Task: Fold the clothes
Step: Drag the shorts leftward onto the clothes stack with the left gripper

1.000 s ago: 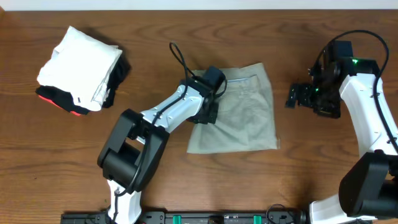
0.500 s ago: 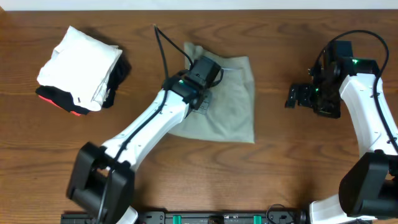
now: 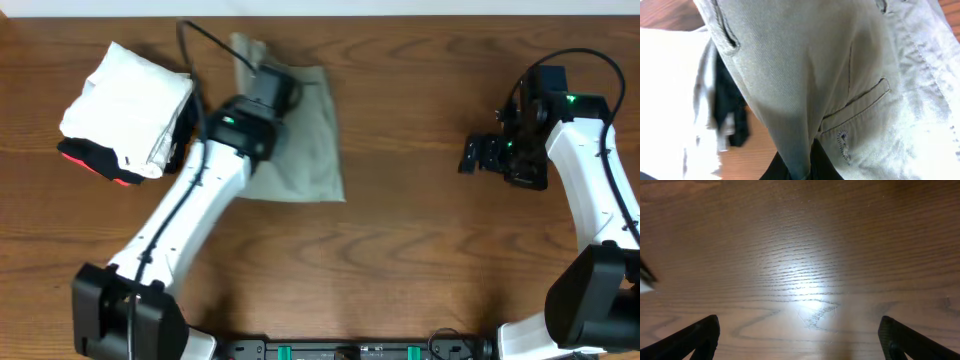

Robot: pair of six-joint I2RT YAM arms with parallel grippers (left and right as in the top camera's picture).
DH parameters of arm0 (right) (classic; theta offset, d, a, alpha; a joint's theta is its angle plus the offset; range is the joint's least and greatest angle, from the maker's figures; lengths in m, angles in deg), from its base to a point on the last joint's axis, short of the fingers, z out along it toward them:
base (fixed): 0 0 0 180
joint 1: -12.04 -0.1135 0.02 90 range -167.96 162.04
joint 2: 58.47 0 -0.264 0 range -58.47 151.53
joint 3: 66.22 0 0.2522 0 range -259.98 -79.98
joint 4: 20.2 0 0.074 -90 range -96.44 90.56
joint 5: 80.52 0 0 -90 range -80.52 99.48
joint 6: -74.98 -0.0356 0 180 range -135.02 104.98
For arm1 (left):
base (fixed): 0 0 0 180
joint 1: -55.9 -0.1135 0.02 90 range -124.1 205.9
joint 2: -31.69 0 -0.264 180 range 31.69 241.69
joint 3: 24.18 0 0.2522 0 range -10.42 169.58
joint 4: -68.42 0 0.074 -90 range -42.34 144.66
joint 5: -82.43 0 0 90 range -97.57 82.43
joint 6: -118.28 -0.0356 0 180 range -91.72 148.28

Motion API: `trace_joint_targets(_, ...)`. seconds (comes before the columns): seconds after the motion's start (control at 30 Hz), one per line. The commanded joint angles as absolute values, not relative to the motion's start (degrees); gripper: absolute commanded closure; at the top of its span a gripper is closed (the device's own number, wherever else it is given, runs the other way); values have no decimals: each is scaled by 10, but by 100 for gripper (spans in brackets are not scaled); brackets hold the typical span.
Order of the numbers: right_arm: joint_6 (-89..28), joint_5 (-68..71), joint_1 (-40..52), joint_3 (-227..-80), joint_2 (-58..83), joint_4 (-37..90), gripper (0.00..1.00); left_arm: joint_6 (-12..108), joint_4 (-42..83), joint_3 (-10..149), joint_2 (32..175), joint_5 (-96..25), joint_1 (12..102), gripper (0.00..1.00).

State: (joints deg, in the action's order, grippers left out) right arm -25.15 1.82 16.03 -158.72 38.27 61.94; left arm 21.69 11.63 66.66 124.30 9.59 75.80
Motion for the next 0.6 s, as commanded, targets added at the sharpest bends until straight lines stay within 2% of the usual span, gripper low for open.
trace_joint_targets(0.0,-257,22,161,-1587,384,621,1,145,121,706,1227,116,714,94)
trace_joint_targets(0.37,-257,22,161,-1587,384,621,1,13,165,783,1227,116,587,94)
trace_joint_targets(0.57,-257,22,161,-1587,384,621,1,-2,217,783,1227,116,525,94)
